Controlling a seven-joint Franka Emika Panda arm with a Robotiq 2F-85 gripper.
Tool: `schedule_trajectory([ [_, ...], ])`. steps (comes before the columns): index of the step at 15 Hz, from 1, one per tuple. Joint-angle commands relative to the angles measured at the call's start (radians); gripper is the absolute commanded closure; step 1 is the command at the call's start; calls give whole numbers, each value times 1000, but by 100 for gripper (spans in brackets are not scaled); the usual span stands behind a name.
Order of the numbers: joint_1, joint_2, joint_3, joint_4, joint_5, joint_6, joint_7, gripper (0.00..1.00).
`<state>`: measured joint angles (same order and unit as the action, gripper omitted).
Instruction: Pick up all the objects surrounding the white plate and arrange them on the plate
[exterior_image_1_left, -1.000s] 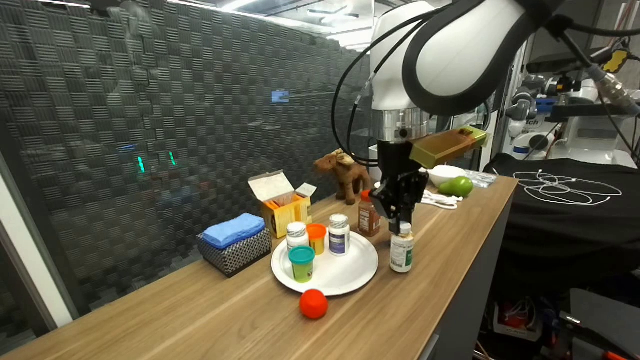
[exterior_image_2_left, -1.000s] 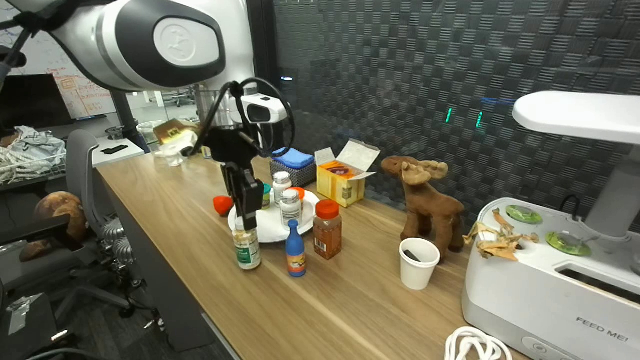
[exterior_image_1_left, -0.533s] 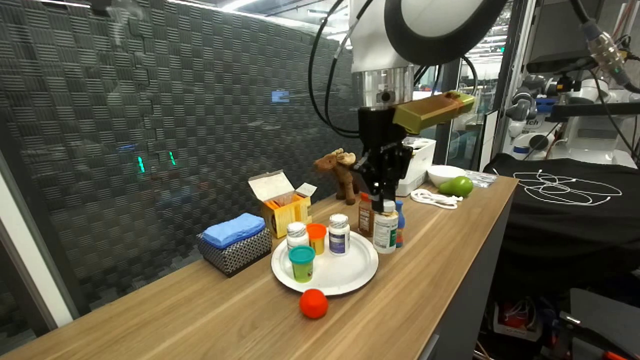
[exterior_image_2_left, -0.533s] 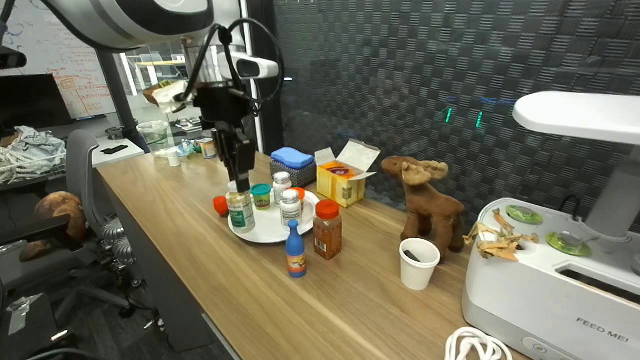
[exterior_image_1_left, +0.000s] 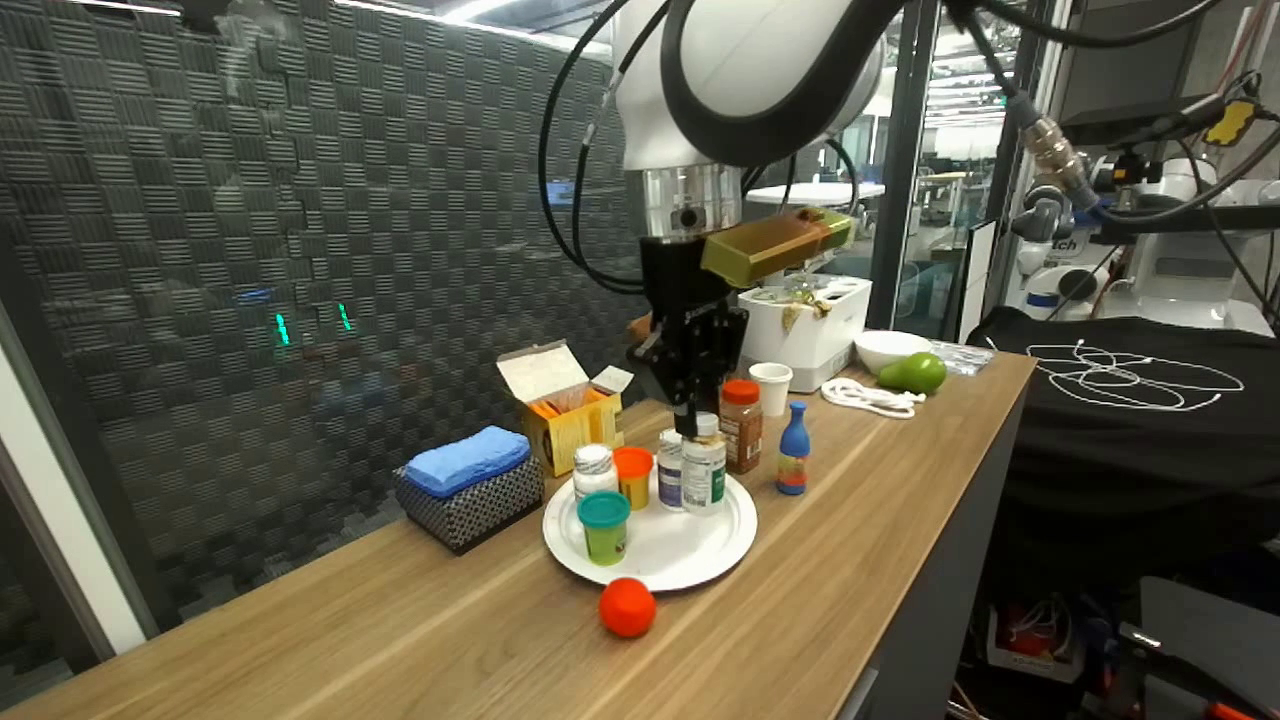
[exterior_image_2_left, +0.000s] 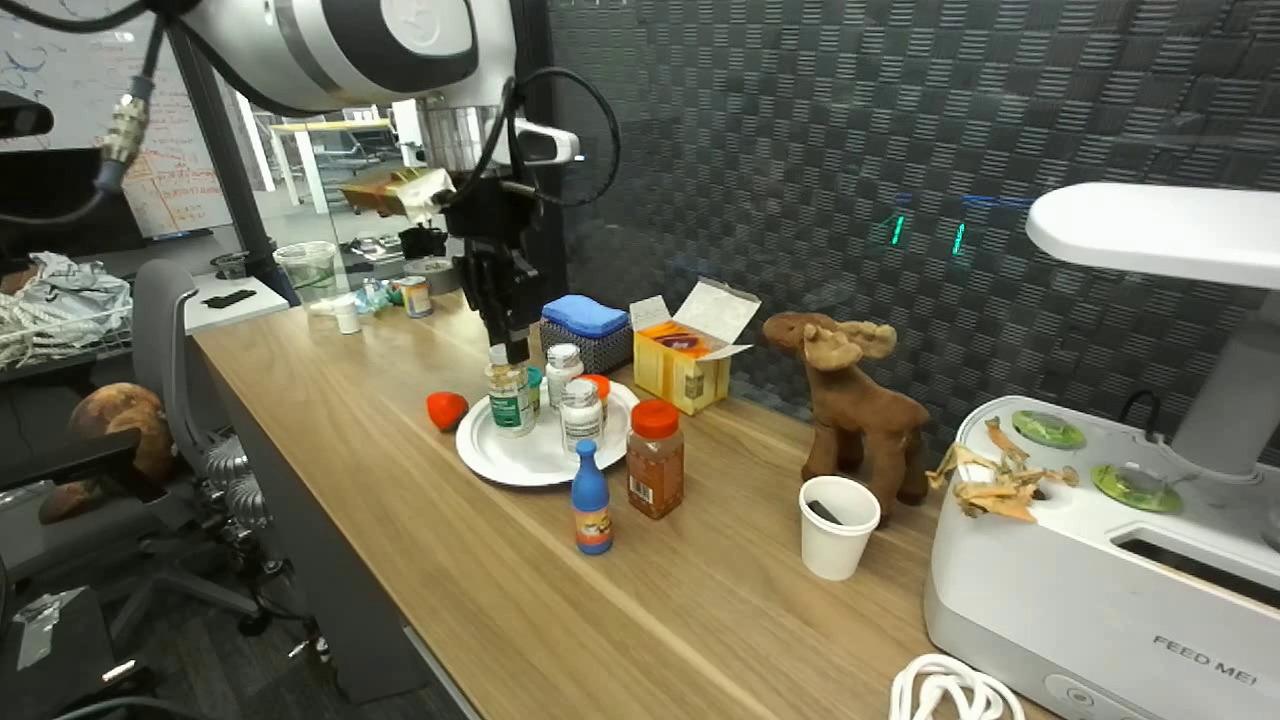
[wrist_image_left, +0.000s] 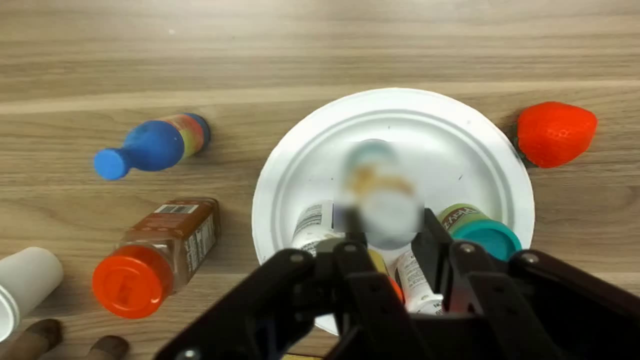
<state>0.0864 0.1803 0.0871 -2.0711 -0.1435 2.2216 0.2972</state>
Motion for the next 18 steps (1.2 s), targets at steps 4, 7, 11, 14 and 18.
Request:
schedule_trajectory([
  [4, 13, 178, -13, 209, 25, -42, -82, 92],
  [7, 13, 225, -14, 262, 38, -46, -99, 92],
  [11, 16, 270, -8, 310, 64, -61, -124, 92],
  [14, 27, 284, -10, 326, 61, -82, -132, 62],
  [18, 44, 250, -20, 306, 37, -86, -114, 21],
])
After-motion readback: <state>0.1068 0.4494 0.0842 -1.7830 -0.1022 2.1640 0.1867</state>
